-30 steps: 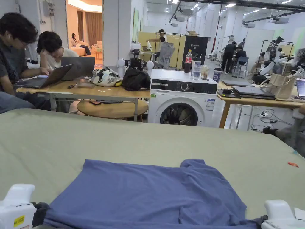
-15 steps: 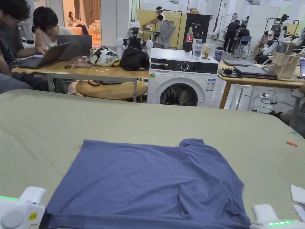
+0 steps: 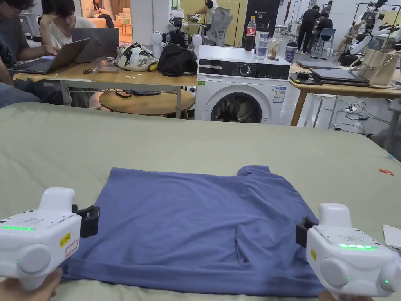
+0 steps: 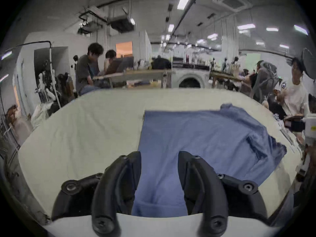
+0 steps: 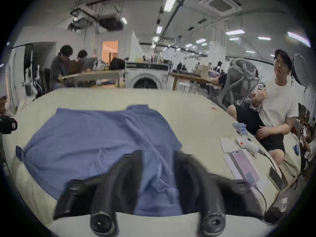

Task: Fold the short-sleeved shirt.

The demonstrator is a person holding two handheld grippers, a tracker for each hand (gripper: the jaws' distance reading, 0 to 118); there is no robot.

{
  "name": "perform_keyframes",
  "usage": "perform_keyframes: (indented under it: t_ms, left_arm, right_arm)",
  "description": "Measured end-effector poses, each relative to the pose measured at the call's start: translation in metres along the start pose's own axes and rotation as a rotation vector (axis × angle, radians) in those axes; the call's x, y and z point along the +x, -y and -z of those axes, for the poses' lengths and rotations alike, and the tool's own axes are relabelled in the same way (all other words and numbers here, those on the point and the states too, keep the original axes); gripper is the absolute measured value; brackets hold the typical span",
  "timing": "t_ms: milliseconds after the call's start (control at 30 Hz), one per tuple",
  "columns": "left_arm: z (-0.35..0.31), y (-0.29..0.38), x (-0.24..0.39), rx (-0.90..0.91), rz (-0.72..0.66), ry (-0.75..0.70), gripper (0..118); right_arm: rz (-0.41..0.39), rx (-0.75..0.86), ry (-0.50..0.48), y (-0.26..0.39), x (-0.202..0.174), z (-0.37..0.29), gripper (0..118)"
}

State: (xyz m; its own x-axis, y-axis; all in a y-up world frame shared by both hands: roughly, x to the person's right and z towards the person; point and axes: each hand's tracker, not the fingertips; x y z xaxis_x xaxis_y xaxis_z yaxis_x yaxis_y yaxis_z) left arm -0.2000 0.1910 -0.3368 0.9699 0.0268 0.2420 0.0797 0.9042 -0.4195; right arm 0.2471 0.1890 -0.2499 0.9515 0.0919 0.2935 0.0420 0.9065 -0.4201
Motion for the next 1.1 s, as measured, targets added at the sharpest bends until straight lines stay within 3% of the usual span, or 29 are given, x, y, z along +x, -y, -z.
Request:
perform_keyframes:
  t_ms: [100,200,333,467,600,633,700,733,967,1033,1067,1100]
  left_arm:
    - [-0.003,-0.002,0.011,0.029,0.006,-0.015,0]
    - [-0.003,0.001,0.021,0.029,0.073,-0.087,0]
    - [-0.006,0.0,0.019,-0.045,0.033,-0.055,0]
    - [-0.004,-0.002,0.001,-0.216,0.009,-0.049,0]
    - [0.009,-0.002,-0.028,-0.419,-0.1,0.012,0]
    - [0.012,0.0,-0.033,-0.439,-0.118,0.004,7]
    - [0.021,0.003,-0.044,-0.539,-0.133,-0.005,42]
    - [0.025,0.007,-0.048,-0.568,-0.138,-0.022,48]
    - [0.052,0.039,-0.057,-0.775,-0.13,-0.123,52]
    - [0.053,0.046,-0.059,-0.744,-0.147,-0.102,51]
    - [0.049,0.045,-0.06,-0.73,-0.153,-0.104,50]
    - [0.047,0.045,-0.057,-0.727,-0.144,-0.108,41]
  right_arm:
    - [-0.002,0.036,0.007,0.003,-0.013,-0.003,0]
    - [0.017,0.034,-0.026,0.005,-0.019,-0.002,0]
    - [0.035,0.001,-0.046,0.01,-0.019,0.007,0]
    - [0.045,-0.048,-0.054,0.016,-0.016,0.015,0]
    - [0.029,-0.096,-0.051,0.023,-0.015,0.022,0]
    - [0.026,-0.103,-0.053,0.024,-0.015,0.023,0]
    - [0.021,-0.118,-0.049,0.025,-0.015,0.026,0]
    - [0.018,-0.124,-0.049,0.027,-0.014,0.027,0]
    - [-0.003,-0.155,-0.049,0.029,-0.014,0.03,0]
    - [-0.007,-0.17,-0.045,0.03,-0.012,0.029,0]
    - [-0.011,-0.178,-0.043,0.03,-0.01,0.029,0]
    - [-0.017,-0.189,-0.042,0.029,-0.007,0.03,0]
